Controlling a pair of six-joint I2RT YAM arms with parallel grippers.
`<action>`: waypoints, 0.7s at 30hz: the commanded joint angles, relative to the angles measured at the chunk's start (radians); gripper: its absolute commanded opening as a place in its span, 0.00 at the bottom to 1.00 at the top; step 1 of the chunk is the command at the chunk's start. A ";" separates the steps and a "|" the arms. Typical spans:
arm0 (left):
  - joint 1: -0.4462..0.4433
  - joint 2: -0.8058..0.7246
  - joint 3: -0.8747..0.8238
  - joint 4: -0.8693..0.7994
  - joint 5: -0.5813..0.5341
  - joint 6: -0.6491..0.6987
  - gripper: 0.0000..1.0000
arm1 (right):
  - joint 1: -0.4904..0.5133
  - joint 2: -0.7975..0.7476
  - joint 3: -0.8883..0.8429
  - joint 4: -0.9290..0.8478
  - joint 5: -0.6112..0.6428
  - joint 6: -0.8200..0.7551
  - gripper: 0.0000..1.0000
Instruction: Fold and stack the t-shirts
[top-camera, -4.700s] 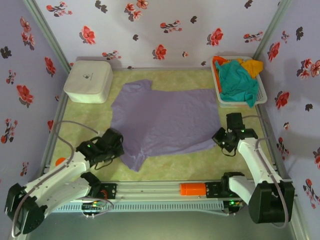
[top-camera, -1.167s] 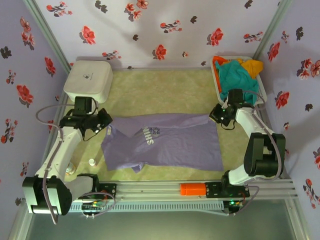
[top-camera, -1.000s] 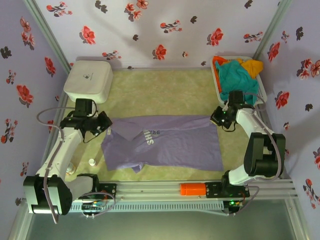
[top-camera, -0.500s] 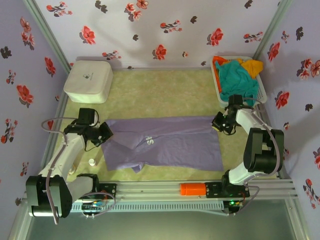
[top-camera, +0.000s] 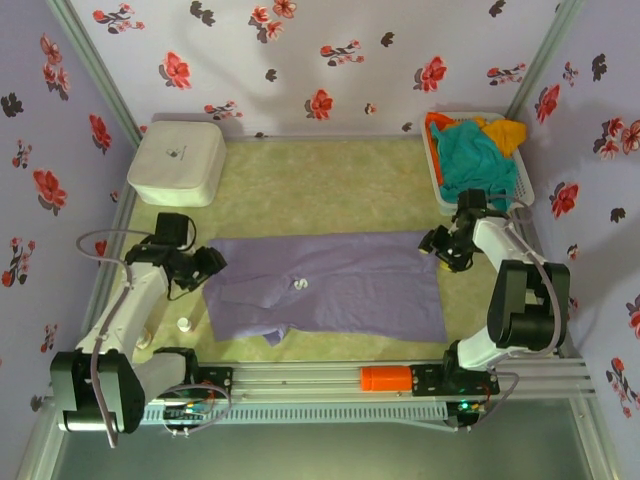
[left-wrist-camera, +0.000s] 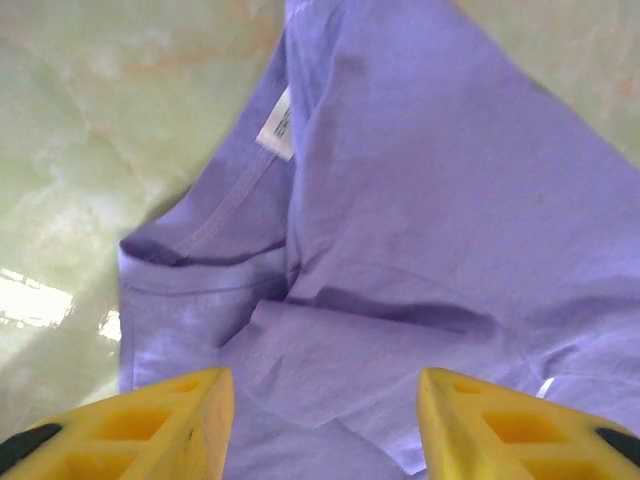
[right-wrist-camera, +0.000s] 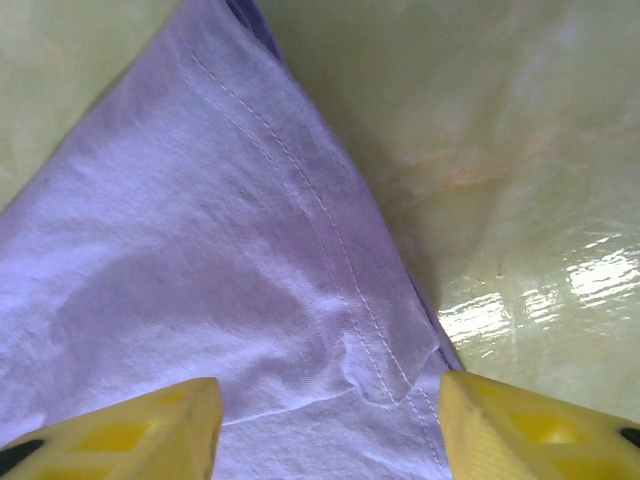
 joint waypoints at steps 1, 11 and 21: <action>0.004 0.054 0.053 0.049 0.040 0.007 0.49 | 0.025 -0.047 0.056 -0.030 0.022 -0.003 0.64; -0.133 0.253 0.071 0.269 0.081 -0.072 0.50 | 0.172 0.067 0.087 0.059 0.008 0.028 0.66; -0.154 0.594 0.180 0.333 0.068 -0.035 0.49 | 0.184 0.290 0.180 0.140 0.011 0.028 0.64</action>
